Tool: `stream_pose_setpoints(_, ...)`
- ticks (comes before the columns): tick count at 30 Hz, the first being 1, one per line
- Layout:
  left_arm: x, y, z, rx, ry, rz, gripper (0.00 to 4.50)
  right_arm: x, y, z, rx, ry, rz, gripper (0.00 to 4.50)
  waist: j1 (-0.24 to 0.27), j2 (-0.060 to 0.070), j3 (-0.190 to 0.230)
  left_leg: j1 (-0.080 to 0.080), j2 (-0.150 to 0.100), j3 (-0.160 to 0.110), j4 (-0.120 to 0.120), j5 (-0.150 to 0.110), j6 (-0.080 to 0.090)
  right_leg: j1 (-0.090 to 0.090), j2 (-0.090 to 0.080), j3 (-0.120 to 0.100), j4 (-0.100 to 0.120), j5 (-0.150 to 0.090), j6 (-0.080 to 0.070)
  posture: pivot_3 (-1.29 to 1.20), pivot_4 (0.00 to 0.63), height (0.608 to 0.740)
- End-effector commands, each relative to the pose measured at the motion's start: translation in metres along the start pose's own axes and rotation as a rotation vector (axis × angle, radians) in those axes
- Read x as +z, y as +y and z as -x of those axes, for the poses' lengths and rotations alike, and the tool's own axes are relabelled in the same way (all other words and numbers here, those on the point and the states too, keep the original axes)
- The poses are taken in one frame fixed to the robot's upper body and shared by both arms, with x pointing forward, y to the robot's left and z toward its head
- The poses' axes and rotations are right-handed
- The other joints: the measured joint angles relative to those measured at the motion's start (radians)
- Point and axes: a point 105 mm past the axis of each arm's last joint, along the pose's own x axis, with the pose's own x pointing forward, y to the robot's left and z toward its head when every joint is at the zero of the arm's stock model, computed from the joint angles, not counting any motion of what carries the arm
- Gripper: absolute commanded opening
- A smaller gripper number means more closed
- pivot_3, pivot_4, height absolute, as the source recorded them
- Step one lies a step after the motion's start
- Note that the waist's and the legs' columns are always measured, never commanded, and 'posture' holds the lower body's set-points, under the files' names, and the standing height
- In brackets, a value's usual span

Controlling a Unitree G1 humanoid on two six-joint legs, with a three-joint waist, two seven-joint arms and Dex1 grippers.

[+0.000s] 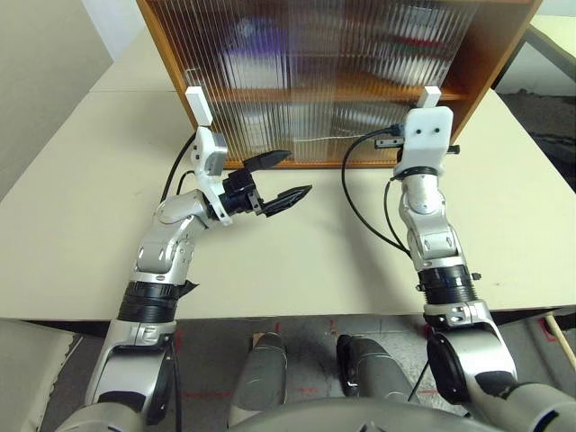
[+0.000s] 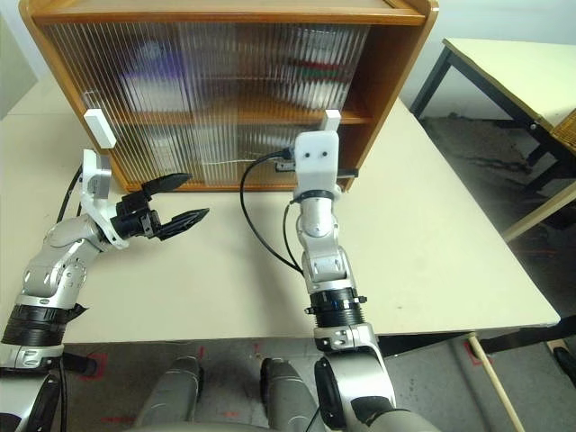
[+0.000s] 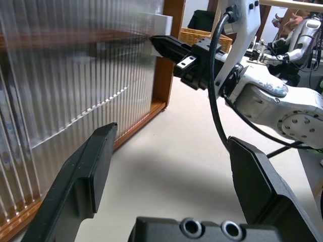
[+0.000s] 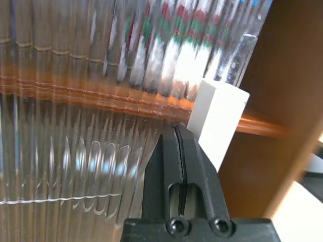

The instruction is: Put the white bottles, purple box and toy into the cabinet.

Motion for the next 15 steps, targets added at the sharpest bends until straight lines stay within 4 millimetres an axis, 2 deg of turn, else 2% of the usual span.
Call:
stream_pose_setpoints(1, -0.003, -0.001, -0.002, -0.012, 0.007, 0.002, 4.50, -0.006, -0.013, 0.005, -0.038, 0.022, 0.015, 0.03, -0.001, 0.000, 0.000, 0.000, 0.000, 0.000, 0.000, 0.000, 0.000, 0.000, 0.000, 0.000, 0.000, 0.002, 0.004, 0.08, 0.111, 0.740)
stream_pose_setpoints(5, -0.003, -0.001, -0.003, -0.015, 0.006, 0.001, 4.50, -0.013, -0.026, 0.006, -0.066, 0.039, 0.032, 0.03, -0.002, 0.000, 0.000, 0.000, 0.001, 0.000, 0.000, 0.000, 0.001, 0.000, 0.001, 0.000, 0.000, 0.004, 0.006, 0.08, 0.109, 0.740)
stream_pose_setpoints(9, -0.003, -0.001, -0.003, -0.020, 0.006, 0.000, 4.50, -0.021, -0.054, 0.002, -0.123, 0.053, 0.076, 0.03, -0.002, 0.000, 0.000, 0.000, 0.001, 0.000, 0.001, 0.001, 0.001, 0.001, 0.001, 0.000, 0.000, 0.004, 0.006, 0.08, 0.108, 0.740)
stream_pose_setpoints(15, -0.003, 0.000, -0.003, -0.022, 0.006, -0.001, 4.50, -0.026, -0.076, -0.001, -0.164, 0.060, 0.109, 0.03, -0.002, 0.000, 0.000, 0.001, 0.001, 0.000, 0.003, 0.002, 0.004, 0.002, 0.001, 0.000, 0.000, 0.004, 0.005, 0.08, 0.107, 0.740)
